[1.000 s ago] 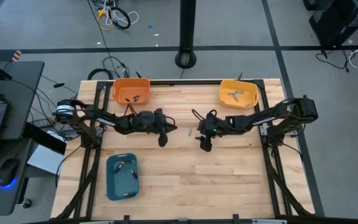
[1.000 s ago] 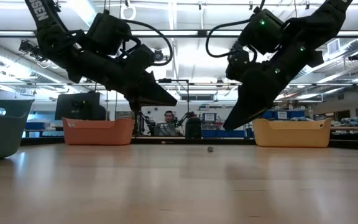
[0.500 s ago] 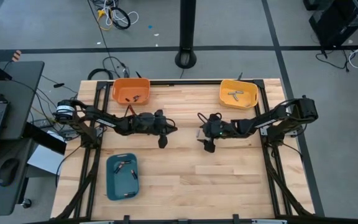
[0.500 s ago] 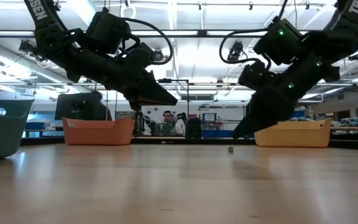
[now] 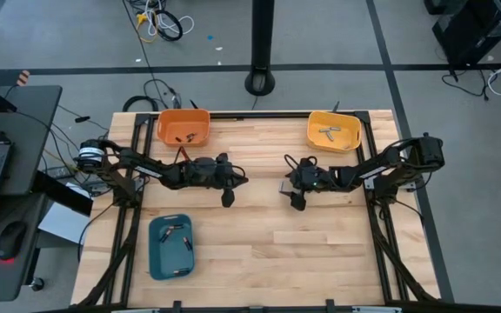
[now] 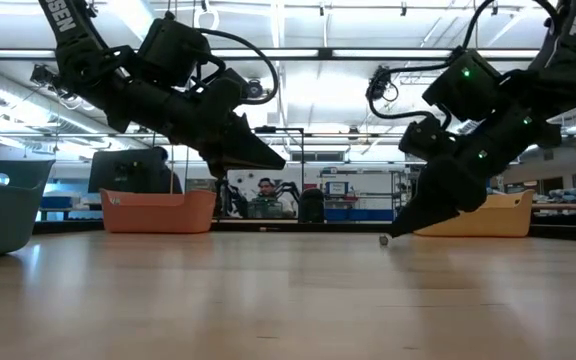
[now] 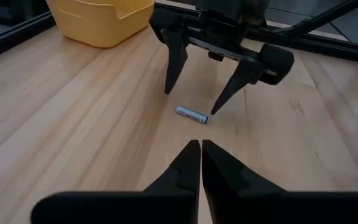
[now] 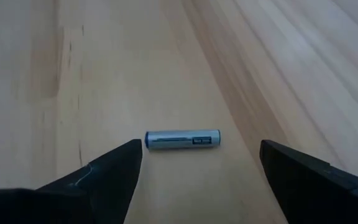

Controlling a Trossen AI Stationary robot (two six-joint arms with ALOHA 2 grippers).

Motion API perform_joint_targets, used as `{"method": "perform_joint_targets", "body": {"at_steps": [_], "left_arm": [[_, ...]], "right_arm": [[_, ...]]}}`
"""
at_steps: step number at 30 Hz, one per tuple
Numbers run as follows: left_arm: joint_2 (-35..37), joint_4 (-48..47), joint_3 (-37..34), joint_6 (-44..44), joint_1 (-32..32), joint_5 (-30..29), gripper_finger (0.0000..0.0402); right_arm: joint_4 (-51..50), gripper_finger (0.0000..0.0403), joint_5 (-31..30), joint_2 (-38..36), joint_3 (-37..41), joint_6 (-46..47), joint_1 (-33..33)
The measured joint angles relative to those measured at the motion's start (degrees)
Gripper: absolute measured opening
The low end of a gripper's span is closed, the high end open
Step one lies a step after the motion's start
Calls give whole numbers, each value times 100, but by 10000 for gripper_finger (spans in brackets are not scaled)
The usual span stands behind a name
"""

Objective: Sort batteries
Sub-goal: Put the small gray battery into the yellow bin

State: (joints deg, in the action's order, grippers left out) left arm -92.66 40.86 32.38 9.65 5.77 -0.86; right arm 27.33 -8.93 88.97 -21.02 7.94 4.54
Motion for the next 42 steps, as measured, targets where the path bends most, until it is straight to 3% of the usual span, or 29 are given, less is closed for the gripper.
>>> {"method": "perform_joint_targets", "body": {"at_steps": [12, 20, 26, 31, 38, 42], "left_arm": [[0, -4, 0, -12, -1, -22, 23], [0, -11, 2, -15, -6, -36, 23], [0, -13, 2, -15, -21, -35, 23], [0, -13, 2, -15, -21, -33, 23], [0, -13, 2, -17, -21, -31, 23], [0, -10, 2, -17, -21, -31, 23]], "right_arm": [[272, 335, 165, 46, -1, 90, -81], [1019, 335, 86, 957, -72, 52, -72], [1195, 330, 74, 1081, -74, 128, -72], [1125, 298, 79, 1056, -83, 131, -72], [1077, 212, 97, 1056, -81, 153, -70], [972, 208, 112, 896, -78, 150, -68]]}}
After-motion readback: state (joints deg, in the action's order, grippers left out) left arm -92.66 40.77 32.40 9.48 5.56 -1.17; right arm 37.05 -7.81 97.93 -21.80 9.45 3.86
